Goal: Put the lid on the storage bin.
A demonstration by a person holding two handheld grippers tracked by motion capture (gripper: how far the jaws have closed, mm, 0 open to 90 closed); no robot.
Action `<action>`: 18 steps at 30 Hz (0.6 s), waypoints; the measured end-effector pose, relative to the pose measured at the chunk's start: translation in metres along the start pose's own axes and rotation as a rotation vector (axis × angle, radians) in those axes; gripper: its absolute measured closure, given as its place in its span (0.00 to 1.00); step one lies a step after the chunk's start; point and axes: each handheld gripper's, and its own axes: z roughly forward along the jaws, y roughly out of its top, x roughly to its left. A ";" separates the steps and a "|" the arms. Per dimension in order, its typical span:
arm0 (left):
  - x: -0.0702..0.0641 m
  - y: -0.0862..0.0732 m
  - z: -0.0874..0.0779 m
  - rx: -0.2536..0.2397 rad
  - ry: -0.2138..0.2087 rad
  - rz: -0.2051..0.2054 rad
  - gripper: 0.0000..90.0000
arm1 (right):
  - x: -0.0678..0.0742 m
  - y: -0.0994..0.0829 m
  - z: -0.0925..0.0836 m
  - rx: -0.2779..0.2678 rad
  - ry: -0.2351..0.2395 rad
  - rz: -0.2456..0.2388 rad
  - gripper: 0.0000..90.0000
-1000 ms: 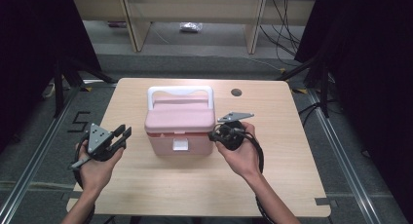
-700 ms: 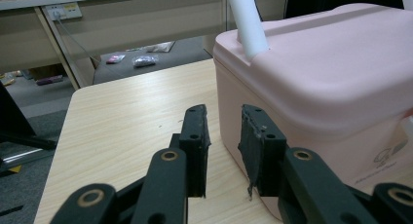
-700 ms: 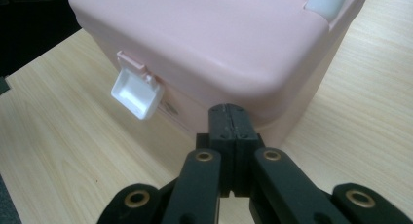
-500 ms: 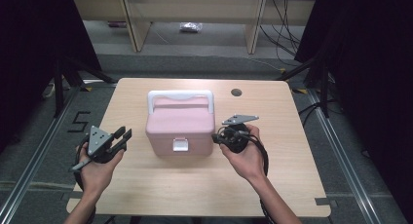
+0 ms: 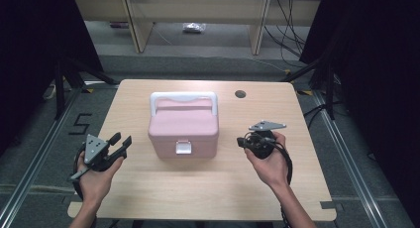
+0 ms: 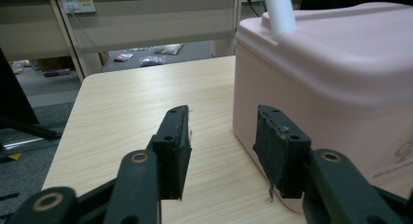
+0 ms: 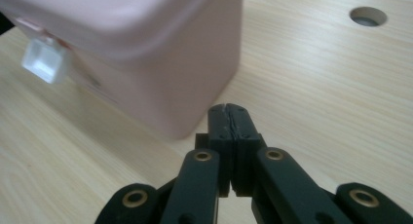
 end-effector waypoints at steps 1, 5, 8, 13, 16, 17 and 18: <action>0.000 -0.002 0.000 0.002 0.000 -0.003 0.60 | -0.002 -0.001 -0.003 0.020 -0.009 0.018 1.00; 0.002 -0.011 0.003 0.006 0.009 -0.014 0.58 | -0.014 -0.013 -0.005 0.013 -0.038 0.037 0.99; 0.002 -0.019 0.005 0.020 0.021 -0.014 0.57 | -0.022 -0.023 -0.006 0.013 -0.054 0.059 0.99; 0.005 -0.032 0.006 0.029 0.031 -0.036 0.55 | -0.036 -0.043 -0.007 -0.002 -0.067 0.088 0.99; 0.008 -0.041 0.004 0.034 0.051 -0.043 0.54 | -0.042 -0.055 -0.007 -0.006 -0.084 0.101 0.97; 0.009 -0.042 0.004 0.034 0.052 -0.045 0.54 | -0.044 -0.061 -0.007 0.004 -0.099 0.114 0.97; 0.009 -0.044 0.003 0.035 0.054 -0.047 0.54 | -0.046 -0.064 -0.007 -0.010 -0.101 0.112 0.98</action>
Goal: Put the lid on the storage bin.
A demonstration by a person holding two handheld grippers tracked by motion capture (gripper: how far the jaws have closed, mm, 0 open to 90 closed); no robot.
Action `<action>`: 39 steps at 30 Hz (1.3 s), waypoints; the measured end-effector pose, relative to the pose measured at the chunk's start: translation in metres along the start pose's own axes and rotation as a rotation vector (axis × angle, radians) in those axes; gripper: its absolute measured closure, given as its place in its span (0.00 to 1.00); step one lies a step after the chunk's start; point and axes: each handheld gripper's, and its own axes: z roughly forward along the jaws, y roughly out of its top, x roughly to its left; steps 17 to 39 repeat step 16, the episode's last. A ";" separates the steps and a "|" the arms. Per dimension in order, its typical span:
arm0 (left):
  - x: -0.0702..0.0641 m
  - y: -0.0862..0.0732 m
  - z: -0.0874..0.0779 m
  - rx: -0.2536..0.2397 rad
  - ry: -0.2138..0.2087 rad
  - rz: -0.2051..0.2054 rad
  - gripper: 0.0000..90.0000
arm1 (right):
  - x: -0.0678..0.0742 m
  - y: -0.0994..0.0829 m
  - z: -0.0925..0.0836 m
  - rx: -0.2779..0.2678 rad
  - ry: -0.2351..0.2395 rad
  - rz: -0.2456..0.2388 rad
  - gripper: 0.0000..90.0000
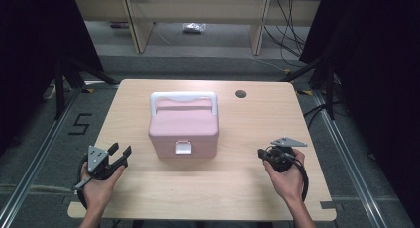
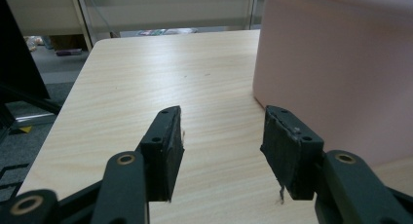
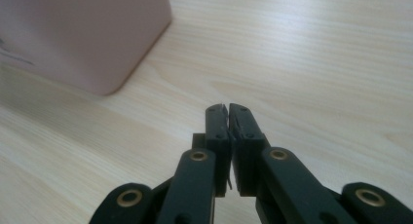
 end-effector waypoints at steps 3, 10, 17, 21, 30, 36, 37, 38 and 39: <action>0.002 -0.005 -0.001 -0.004 0.009 -0.013 0.53 | -0.005 -0.009 0.002 0.003 0.000 0.005 0.97; 0.001 -0.008 -0.005 -0.040 0.008 -0.019 0.53 | -0.010 -0.024 0.003 -0.006 -0.024 0.016 0.89; 0.000 -0.007 -0.010 -0.057 0.014 -0.023 0.52 | -0.010 -0.025 0.003 -0.016 -0.045 0.023 0.81; 0.000 -0.007 -0.010 -0.057 0.014 -0.023 0.52 | -0.010 -0.025 0.003 -0.016 -0.045 0.023 0.81; 0.000 -0.007 -0.010 -0.057 0.014 -0.023 0.52 | -0.010 -0.025 0.003 -0.016 -0.045 0.023 0.81; 0.000 -0.007 -0.010 -0.057 0.014 -0.023 0.52 | -0.010 -0.025 0.003 -0.016 -0.045 0.023 0.81; 0.000 -0.007 -0.010 -0.057 0.014 -0.023 0.52 | -0.010 -0.025 0.003 -0.016 -0.045 0.023 0.81; 0.000 -0.007 -0.010 -0.057 0.014 -0.023 0.52 | -0.010 -0.025 0.003 -0.016 -0.045 0.023 0.81; 0.000 -0.007 -0.010 -0.057 0.014 -0.023 0.52 | -0.010 -0.025 0.003 -0.016 -0.045 0.023 0.81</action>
